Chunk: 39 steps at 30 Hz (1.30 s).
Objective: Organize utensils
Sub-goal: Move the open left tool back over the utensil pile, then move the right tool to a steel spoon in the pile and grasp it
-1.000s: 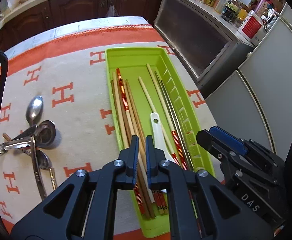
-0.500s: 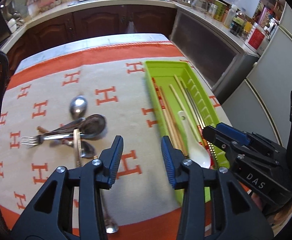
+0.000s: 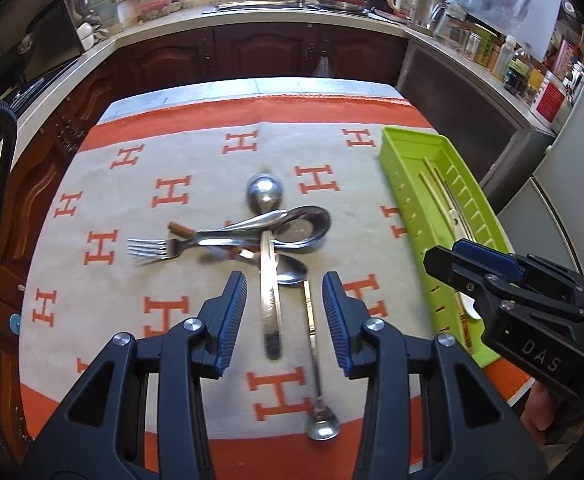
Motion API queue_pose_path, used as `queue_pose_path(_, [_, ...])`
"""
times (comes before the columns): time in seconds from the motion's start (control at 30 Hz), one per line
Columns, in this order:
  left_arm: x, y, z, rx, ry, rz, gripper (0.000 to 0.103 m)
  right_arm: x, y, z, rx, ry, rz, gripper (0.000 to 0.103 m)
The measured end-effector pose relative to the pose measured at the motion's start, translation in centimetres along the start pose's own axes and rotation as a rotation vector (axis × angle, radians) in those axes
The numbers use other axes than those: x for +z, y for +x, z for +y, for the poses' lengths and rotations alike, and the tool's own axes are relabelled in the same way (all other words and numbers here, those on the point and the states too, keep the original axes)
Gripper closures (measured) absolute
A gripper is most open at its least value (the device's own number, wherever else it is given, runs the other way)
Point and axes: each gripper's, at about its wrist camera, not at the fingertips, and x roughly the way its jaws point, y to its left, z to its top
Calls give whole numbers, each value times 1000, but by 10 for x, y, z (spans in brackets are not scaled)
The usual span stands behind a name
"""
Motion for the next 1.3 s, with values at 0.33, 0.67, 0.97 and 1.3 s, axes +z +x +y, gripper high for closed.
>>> queue_pose_path(0.33, [-23,10,61,-6,-93,22,67,-6,41,39,-33,-27,93,66])
queue_pose_path(0.67, [-43,39,110,-29,-183,81,67,-12,82,49,-21,-40,161,66])
queue_pose_path(0.97, [-43,56,116,-52,-208,107,67,-5,98,64,12,-87,161,68])
queue_pose_path(1.3, [-39,64,121,-52,-210,117,67,19,134,77,57,-76,174,79])
